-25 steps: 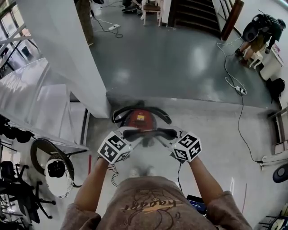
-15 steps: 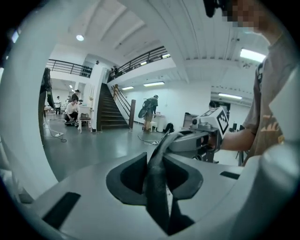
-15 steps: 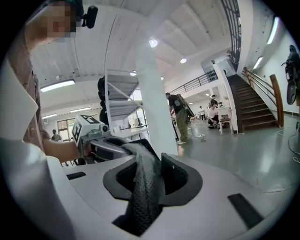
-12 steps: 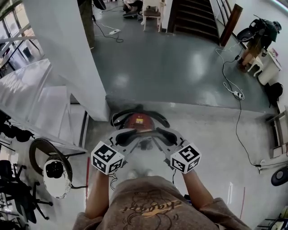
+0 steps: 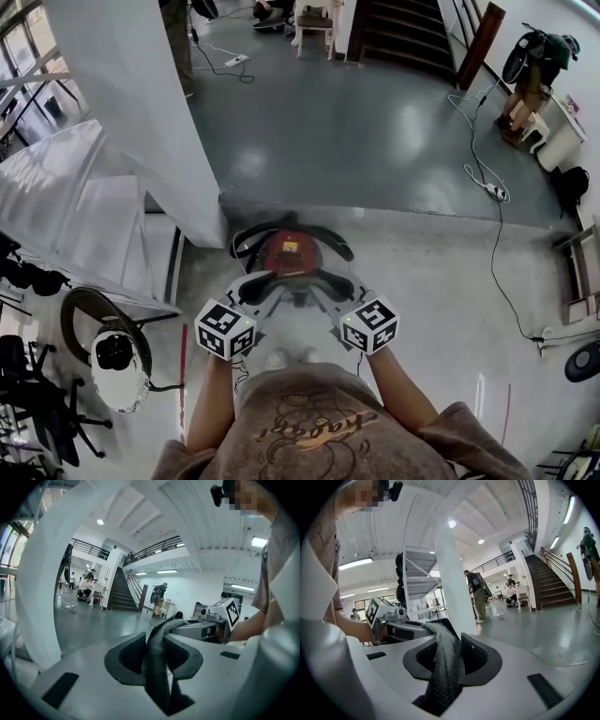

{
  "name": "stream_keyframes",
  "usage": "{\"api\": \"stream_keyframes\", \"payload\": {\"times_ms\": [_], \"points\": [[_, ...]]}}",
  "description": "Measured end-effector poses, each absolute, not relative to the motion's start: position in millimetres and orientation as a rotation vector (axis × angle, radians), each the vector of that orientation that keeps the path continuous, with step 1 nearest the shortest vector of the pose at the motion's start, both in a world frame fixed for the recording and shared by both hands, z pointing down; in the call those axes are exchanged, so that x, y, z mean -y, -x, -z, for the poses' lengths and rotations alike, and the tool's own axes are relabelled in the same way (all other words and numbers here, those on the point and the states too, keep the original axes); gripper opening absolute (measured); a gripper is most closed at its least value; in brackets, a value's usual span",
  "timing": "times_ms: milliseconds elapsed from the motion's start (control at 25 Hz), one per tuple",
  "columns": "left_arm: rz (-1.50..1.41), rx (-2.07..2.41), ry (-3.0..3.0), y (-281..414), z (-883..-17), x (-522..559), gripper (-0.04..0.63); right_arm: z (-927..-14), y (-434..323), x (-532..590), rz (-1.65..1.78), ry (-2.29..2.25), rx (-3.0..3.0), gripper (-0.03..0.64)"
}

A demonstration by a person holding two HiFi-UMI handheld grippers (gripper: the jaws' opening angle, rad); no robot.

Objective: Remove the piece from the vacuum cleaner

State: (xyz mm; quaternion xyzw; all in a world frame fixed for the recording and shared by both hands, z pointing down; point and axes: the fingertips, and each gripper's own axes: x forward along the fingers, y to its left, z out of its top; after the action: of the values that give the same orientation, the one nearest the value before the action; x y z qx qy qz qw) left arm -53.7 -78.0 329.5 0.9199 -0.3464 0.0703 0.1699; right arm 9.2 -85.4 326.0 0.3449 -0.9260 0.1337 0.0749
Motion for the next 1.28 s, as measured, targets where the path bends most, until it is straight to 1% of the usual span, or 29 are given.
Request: {"api": "stream_keyframes", "payload": {"times_ms": [440, 1280], "points": [[-0.129, 1.033, -2.587, 65, -326, 89, 0.092, -324, 0, 93, -0.391, -1.068, 2.773, 0.086], [-0.128, 1.084, -2.555, 73, -326, 105, 0.097, -329, 7, 105, -0.393, -1.109, 2.754, 0.071]]}}
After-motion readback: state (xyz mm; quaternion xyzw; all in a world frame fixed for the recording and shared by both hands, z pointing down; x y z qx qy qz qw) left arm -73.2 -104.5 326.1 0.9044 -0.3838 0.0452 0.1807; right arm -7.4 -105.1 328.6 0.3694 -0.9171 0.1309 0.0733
